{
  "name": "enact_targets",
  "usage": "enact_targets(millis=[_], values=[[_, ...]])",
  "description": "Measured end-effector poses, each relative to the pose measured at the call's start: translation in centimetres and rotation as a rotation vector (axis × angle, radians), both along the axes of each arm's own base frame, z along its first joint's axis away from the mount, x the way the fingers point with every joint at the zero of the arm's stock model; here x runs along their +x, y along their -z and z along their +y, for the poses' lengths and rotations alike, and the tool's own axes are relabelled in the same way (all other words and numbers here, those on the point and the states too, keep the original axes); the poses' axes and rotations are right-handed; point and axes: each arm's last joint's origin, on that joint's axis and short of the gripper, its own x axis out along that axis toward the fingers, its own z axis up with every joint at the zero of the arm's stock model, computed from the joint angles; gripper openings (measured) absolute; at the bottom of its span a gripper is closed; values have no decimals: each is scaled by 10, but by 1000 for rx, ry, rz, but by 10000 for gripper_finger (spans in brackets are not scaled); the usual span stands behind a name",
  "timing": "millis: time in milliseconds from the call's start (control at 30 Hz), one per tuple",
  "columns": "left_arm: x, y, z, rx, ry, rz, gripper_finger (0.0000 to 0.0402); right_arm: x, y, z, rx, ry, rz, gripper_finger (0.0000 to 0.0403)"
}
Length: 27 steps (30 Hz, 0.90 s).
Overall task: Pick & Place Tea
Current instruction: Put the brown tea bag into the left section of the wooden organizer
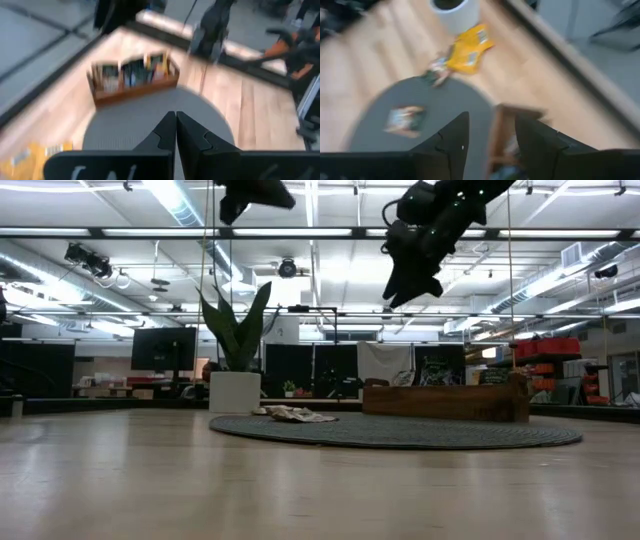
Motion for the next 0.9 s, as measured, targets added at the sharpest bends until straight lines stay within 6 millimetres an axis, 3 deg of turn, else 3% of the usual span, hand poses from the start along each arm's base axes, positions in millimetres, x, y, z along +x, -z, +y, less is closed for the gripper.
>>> enact_targets(millis=[133, 300, 600, 767, 900], values=[[5, 11, -3, -23, 14, 66, 14, -3, 3, 8, 234, -16, -20, 164], [14, 21, -9, -40, 79, 105, 14, -5, 6, 25, 340, -53, 37, 164], [21, 40, -12, -79, 47, 222, 14, 5, -12, 75, 228, -99, 49, 164], [25, 50, -15, -115, -46, 259, 14, 10, -10, 93, 167, -99, 102, 164], [27, 53, -20, -119, -32, 274, 14, 7, 2, 100, 151, -84, 186, 164]])
